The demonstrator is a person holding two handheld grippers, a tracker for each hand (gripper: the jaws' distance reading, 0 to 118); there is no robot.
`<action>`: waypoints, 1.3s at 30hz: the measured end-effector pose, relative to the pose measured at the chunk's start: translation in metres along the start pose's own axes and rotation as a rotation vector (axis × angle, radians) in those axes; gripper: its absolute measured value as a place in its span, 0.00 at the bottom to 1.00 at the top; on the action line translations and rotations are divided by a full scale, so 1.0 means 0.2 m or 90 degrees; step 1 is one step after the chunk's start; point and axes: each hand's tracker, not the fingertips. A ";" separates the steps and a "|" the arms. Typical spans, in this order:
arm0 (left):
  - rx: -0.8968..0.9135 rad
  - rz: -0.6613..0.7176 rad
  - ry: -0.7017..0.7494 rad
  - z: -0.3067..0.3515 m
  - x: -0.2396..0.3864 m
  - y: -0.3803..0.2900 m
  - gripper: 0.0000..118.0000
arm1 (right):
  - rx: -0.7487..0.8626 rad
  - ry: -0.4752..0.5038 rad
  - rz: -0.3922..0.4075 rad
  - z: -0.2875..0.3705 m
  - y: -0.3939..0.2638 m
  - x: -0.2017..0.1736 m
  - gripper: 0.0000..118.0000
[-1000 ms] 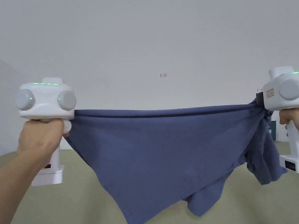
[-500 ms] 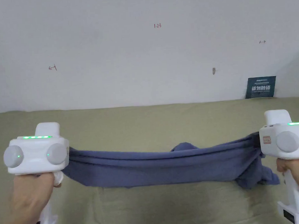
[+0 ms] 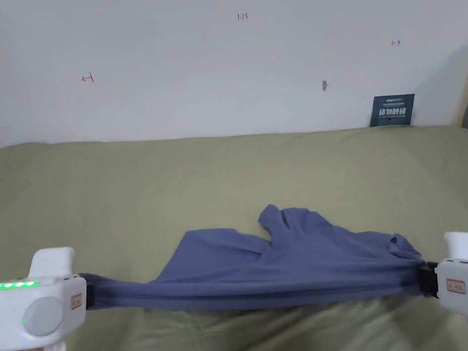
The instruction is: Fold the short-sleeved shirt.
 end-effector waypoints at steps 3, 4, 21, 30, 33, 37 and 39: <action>-0.029 0.001 -0.033 0.06 -0.02 -0.21 0.00 | -0.023 0.001 -0.006 0.11 -0.20 0.03 0.06; -0.032 -0.008 -0.034 0.07 -0.02 -0.27 0.00 | -0.027 0.002 -0.008 0.11 -0.24 0.04 0.06; -0.057 0.041 -0.068 0.00 -0.05 -0.43 0.48 | -0.080 -0.013 -0.024 -0.01 -0.42 0.03 0.36; -0.023 0.063 -0.059 0.11 -0.08 -0.47 0.18 | 0.018 0.025 0.041 0.21 -0.51 -0.28 0.32; -0.019 0.066 -0.041 0.13 -0.11 -0.50 0.00 | 0.055 0.002 0.092 0.19 -0.54 -0.41 0.00; -0.043 0.085 -0.053 0.20 -0.21 -0.54 0.00 | 0.018 0.054 0.072 0.13 -0.54 -0.47 0.00; -0.052 0.075 -0.052 0.09 -0.20 -0.49 0.00 | 0.025 0.057 0.071 0.16 -0.57 -0.50 0.00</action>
